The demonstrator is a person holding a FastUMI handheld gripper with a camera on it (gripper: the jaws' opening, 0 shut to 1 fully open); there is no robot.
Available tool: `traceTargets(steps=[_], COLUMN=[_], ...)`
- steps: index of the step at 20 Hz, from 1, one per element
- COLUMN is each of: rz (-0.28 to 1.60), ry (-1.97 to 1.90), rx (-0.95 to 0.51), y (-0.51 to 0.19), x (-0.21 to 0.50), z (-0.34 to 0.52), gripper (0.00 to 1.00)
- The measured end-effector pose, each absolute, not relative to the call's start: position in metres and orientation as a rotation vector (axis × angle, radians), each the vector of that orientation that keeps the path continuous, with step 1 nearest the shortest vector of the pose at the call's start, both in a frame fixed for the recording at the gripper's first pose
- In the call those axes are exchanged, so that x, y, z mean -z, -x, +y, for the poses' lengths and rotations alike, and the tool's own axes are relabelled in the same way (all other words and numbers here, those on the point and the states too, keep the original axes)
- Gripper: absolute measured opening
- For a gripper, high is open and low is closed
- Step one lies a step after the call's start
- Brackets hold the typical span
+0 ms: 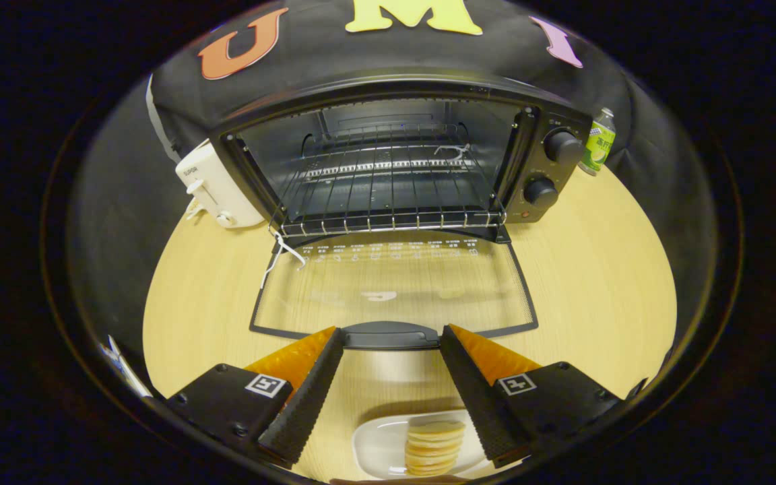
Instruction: Open the toaster oven, put the food inside, and close the toaster oven door.
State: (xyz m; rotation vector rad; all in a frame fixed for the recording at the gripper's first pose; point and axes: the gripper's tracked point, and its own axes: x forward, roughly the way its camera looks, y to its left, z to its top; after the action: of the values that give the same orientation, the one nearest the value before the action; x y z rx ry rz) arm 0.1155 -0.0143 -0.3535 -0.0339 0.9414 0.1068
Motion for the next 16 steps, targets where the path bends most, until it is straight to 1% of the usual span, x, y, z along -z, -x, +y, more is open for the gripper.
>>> traceTargets(steps=[4,7,13,16], rz=[0.919,0.913,0.834,0.853], ry=[0.044,0.018,0.138,0.122], rx=[-0.134,-0.167,-0.189,-0.183], y=[-0.105,-0.083,-0.036,-0.009], x=[0.358,0.356,0.340,0.347], z=[-0.014,-0.014,-0.036,-0.048], gripper=[0.99,0.99,0.99,0.99])
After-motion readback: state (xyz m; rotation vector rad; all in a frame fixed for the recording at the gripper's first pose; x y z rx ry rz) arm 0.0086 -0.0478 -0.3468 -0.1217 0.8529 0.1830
